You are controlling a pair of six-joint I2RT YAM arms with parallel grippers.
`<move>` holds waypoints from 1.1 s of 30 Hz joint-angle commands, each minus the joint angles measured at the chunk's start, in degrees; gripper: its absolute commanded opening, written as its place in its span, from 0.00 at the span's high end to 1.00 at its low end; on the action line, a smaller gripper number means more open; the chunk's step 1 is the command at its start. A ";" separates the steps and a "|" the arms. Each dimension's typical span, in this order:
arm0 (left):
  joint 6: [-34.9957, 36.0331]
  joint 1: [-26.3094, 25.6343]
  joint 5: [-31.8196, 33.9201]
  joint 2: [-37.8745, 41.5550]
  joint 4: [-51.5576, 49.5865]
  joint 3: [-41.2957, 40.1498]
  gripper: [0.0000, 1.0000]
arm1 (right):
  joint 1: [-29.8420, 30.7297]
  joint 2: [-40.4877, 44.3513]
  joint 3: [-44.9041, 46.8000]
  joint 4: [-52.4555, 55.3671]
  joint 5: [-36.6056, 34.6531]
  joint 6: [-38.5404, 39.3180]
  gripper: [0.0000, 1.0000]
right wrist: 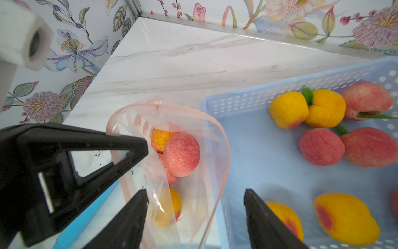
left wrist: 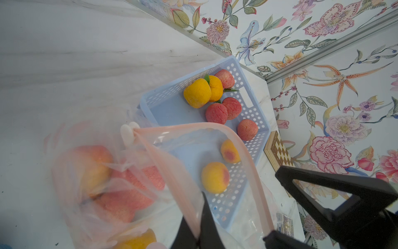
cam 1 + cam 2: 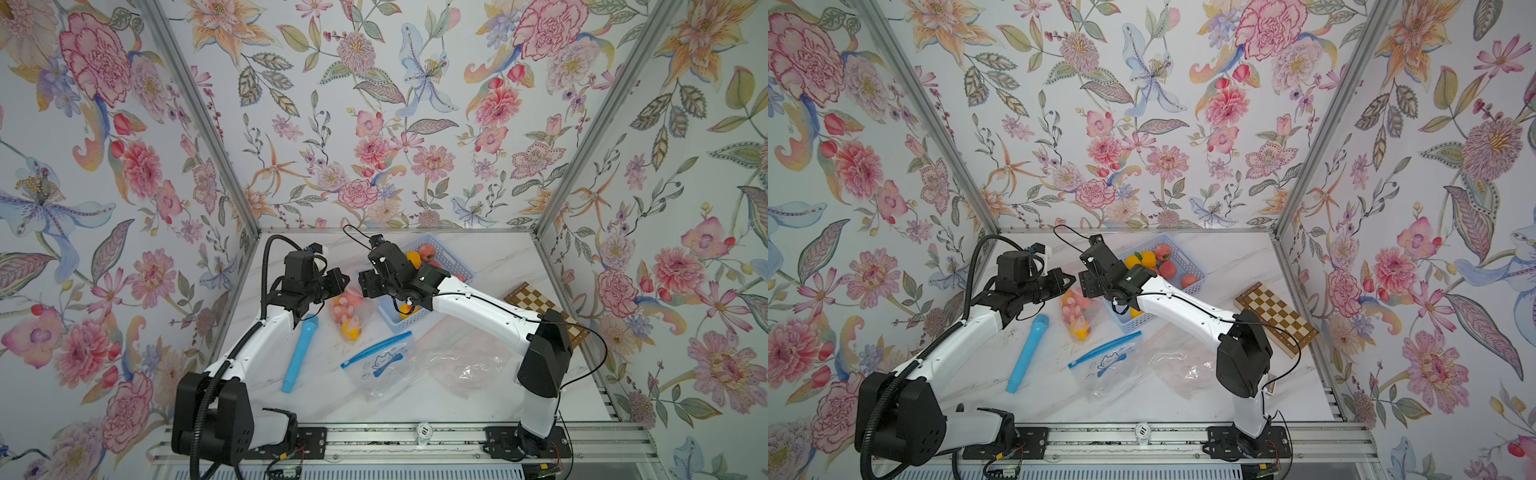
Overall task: Place the peach in a zip-top bag and seal the zipper
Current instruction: Place the peach in the zipper food storage bag, then adjust the zipper food storage bag at the center of the board.
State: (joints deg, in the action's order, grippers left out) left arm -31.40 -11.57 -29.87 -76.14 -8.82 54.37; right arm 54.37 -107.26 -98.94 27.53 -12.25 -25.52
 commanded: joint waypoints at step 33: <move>-1.04 0.26 -2.56 0.92 0.52 0.30 1.00 | 1.90 -1.72 2.46 -3.80 0.99 8.98 0.39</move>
State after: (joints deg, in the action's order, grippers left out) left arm -32.47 -11.57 -31.33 -76.18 -8.45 54.37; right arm 56.49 -108.14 -94.24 23.14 -10.15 -18.02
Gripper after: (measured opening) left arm 0.043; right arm 0.656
